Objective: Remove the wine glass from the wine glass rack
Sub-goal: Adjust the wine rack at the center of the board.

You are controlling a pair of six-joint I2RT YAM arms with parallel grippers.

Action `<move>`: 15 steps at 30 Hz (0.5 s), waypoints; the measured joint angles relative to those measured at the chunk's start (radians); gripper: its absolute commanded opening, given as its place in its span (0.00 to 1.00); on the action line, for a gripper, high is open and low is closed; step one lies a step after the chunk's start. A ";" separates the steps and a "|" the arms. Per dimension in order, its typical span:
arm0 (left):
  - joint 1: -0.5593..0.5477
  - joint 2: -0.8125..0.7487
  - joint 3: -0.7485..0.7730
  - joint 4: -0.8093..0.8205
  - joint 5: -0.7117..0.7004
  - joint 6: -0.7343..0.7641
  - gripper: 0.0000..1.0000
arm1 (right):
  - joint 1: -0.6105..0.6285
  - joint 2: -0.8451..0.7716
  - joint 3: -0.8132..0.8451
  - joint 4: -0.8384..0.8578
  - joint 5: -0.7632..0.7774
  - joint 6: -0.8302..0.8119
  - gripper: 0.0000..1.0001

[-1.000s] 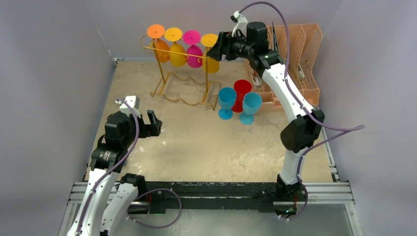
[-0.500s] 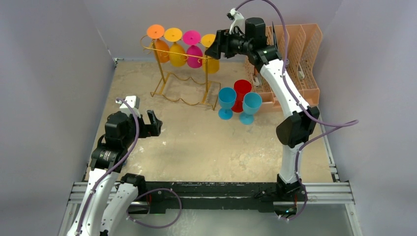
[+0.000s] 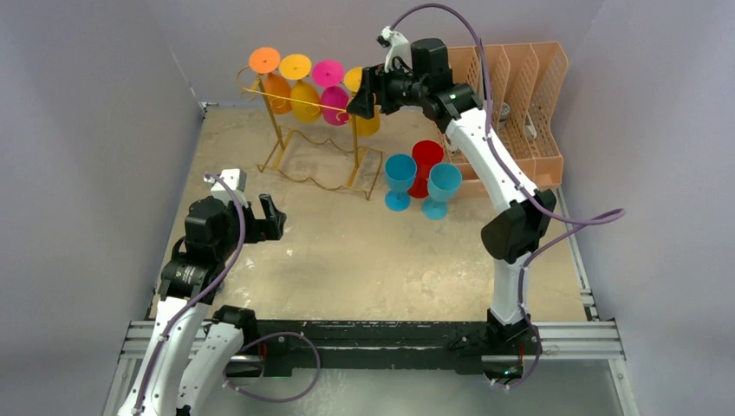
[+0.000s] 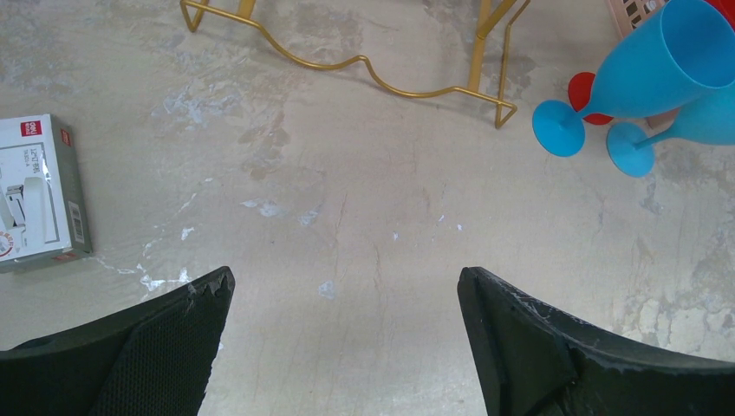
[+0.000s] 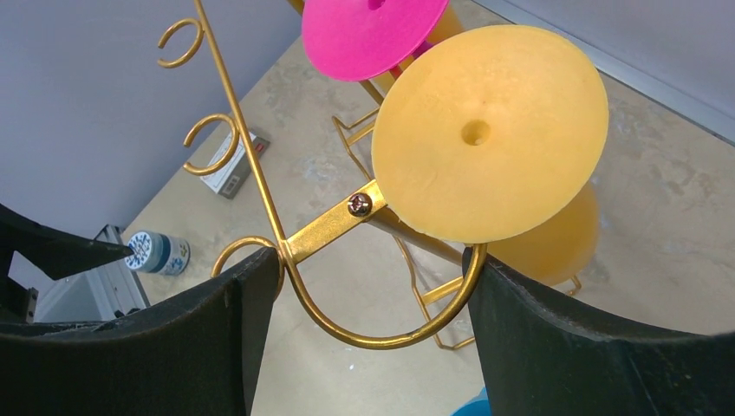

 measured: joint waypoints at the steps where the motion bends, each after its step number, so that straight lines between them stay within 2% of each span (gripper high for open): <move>1: 0.000 0.000 0.000 0.000 0.000 0.000 1.00 | 0.007 0.000 0.003 -0.005 0.007 -0.002 0.79; 15: 0.000 0.000 0.000 0.000 0.001 0.000 1.00 | 0.076 -0.047 -0.036 -0.022 0.070 0.021 0.79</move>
